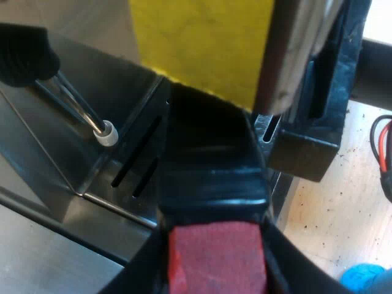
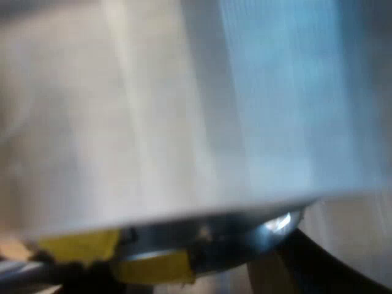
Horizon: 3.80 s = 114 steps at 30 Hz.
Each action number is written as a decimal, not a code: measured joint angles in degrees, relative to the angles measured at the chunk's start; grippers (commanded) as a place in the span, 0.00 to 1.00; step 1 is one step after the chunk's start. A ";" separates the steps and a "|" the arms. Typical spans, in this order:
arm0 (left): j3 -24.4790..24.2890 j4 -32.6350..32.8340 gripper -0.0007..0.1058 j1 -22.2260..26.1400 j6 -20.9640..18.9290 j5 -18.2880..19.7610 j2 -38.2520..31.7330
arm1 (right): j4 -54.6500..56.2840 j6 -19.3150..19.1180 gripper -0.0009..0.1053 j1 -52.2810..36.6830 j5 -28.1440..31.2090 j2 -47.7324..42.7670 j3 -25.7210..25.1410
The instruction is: Put the handle in the coffee machine
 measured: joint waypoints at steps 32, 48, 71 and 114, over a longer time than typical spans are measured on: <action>-0.72 4.89 0.56 8.66 6.68 -13.32 -0.21 | -0.45 -0.14 0.37 0.00 -0.15 0.00 0.00; -6.48 6.80 0.17 21.90 8.35 -4.05 -0.09 | -2.44 -0.44 0.37 0.00 -0.24 0.56 0.00; -17.91 2.07 0.02 5.97 1.32 -6.03 9.94 | -2.58 -0.65 0.37 0.00 -0.24 0.67 0.00; -17.92 30.64 0.01 1.10 12.17 -8.54 10.60 | -2.58 -1.69 0.37 0.00 -0.24 0.67 0.28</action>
